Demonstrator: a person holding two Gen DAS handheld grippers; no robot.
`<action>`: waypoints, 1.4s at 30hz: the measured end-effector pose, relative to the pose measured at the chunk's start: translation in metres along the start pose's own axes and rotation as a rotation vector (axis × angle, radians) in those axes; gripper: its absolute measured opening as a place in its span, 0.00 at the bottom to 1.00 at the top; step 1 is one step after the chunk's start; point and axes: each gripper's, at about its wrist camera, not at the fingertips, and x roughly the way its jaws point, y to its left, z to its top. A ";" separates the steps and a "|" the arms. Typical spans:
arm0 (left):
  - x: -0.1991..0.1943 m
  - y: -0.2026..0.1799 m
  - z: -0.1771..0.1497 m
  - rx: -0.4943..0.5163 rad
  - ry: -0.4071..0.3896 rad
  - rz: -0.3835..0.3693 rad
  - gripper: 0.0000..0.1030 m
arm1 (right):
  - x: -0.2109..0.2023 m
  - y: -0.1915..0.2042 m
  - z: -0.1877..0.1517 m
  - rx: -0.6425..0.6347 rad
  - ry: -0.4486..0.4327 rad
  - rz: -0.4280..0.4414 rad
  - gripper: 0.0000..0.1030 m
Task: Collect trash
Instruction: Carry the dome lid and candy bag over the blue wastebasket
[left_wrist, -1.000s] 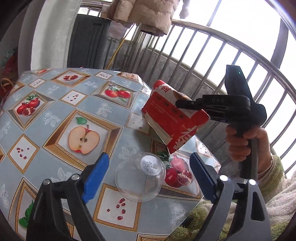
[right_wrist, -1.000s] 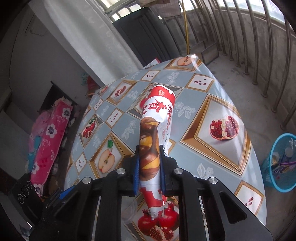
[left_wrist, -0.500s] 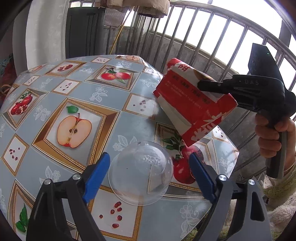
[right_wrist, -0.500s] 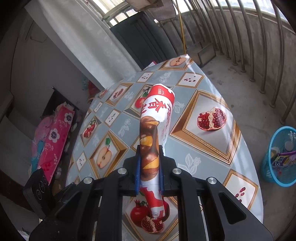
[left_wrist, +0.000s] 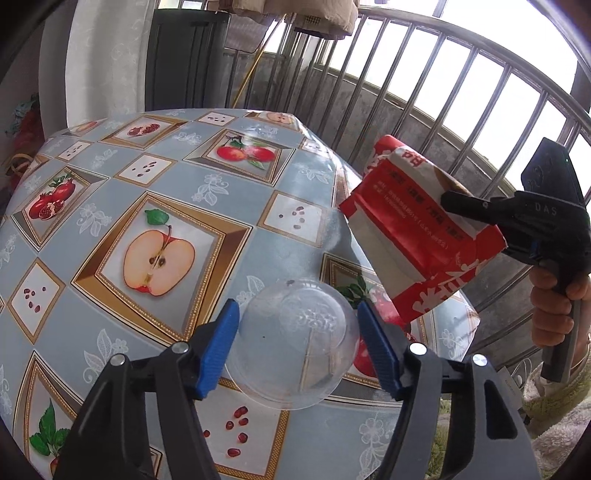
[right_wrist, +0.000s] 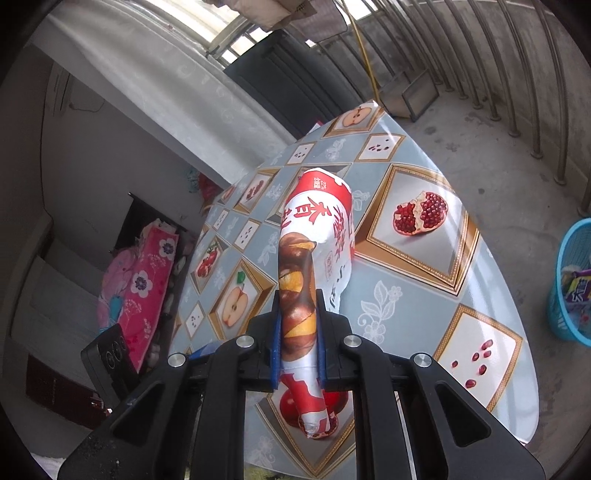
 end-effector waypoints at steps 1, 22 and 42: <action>-0.002 -0.002 0.003 0.000 -0.003 -0.003 0.62 | -0.005 -0.001 -0.001 0.006 -0.012 0.005 0.12; 0.120 -0.249 0.144 0.418 0.082 -0.379 0.62 | -0.198 -0.205 -0.063 0.688 -0.696 -0.399 0.15; 0.261 -0.313 0.153 0.428 0.281 -0.351 0.62 | -0.103 -0.395 -0.106 1.118 -0.679 -0.387 0.56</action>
